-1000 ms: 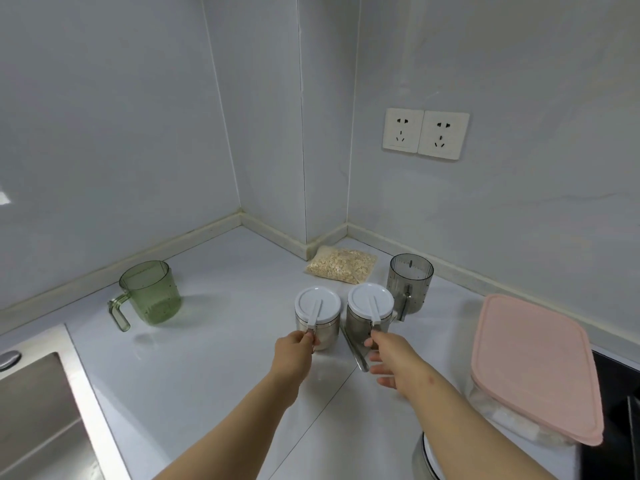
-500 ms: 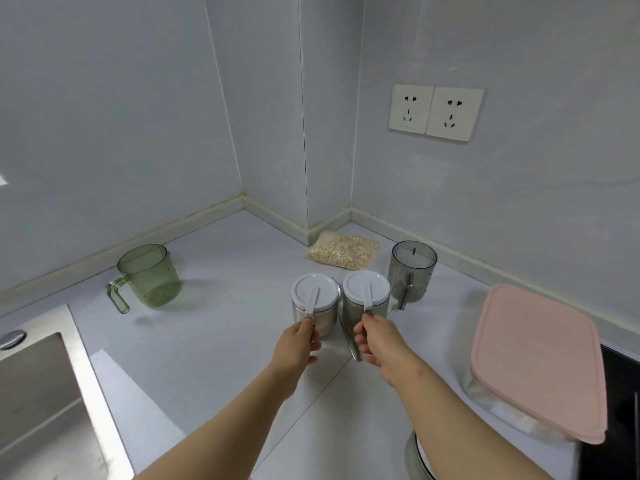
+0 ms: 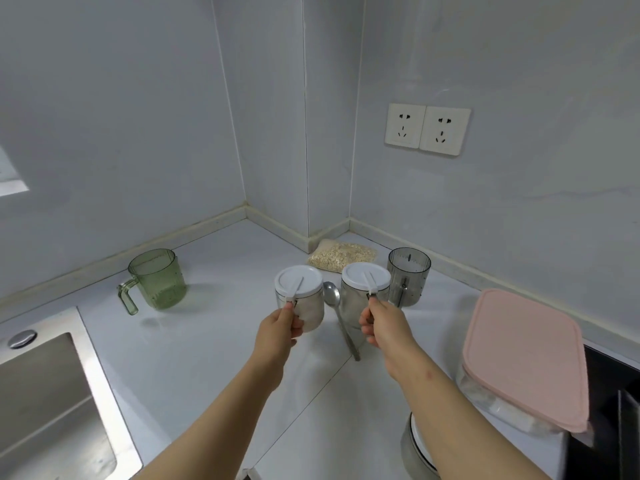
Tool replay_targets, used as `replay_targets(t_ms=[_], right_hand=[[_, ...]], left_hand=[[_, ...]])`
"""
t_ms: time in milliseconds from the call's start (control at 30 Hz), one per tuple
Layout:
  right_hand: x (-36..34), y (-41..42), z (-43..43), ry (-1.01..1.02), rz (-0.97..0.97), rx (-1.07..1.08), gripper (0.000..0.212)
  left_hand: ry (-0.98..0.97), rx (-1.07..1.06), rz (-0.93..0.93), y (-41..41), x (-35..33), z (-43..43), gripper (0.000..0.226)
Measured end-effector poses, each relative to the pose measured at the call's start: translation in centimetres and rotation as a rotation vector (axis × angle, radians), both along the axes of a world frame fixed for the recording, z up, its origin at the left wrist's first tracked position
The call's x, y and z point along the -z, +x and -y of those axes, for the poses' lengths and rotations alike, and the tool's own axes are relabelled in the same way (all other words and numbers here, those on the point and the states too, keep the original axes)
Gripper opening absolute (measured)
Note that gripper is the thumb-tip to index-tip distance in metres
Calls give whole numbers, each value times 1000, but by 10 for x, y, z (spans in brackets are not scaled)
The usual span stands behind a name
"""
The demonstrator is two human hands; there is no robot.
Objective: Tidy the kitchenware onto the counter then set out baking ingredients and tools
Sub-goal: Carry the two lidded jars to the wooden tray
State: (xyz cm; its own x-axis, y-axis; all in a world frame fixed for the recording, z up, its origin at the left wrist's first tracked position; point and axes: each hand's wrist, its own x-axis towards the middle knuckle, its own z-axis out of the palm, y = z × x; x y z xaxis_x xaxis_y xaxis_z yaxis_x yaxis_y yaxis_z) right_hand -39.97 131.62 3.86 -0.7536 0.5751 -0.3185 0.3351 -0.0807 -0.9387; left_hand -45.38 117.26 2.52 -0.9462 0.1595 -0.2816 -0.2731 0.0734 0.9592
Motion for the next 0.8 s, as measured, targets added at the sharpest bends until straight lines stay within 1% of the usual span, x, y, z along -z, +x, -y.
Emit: replay_targets(t_ms=[133,333,467,633,800], right_hand=[[-14,15,12,10,-59,25,37],[-41,42,42,40,-145,118,37],[-54,69,78,83,-185,167,36],[-61,111,120,67,-230,268,34],[-57,173,156,78,-238,425,36]], left_hand=[[9,-3,-41,4,-20,9,37],[59,43,-93,22,-52,26,41],[78,103,-126,41,-68,56,40],[73,198,-156,70,-80,95,39],[66,336,-171,118,-81,119,39]])
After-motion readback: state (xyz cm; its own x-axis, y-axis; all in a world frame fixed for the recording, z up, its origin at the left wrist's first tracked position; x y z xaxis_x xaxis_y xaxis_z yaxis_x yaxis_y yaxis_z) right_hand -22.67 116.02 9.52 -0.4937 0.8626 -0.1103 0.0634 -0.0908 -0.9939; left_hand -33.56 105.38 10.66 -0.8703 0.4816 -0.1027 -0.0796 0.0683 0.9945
